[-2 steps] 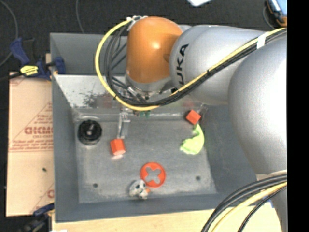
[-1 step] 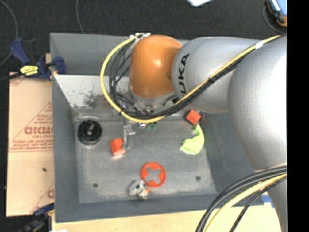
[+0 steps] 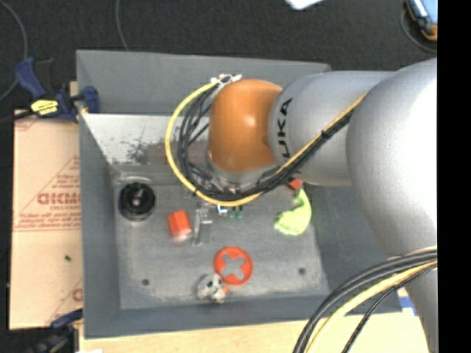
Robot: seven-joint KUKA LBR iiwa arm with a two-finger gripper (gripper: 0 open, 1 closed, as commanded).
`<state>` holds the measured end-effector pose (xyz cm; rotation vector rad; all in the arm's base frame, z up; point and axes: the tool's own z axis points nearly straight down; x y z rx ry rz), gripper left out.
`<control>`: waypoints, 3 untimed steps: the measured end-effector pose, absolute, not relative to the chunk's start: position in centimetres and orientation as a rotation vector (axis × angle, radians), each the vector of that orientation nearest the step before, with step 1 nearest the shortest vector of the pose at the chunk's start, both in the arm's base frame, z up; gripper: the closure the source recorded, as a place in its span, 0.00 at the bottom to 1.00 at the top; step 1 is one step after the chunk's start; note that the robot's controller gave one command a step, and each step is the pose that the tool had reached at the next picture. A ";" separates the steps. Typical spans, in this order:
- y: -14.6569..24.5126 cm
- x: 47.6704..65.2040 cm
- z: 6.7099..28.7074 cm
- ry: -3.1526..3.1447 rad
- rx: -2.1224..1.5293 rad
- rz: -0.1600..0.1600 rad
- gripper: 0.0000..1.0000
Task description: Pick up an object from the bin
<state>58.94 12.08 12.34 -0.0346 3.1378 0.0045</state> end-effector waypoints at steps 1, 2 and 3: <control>12.0 58.8 12.2 3.137 0.057 0.004 0.00; 8.4 57.3 7.1 3.133 -0.121 0.004 0.00; 10.2 56.8 7.0 3.131 0.189 0.005 0.00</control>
Offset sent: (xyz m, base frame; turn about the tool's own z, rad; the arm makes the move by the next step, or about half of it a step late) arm -0.0181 -0.0361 -0.0534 -0.0544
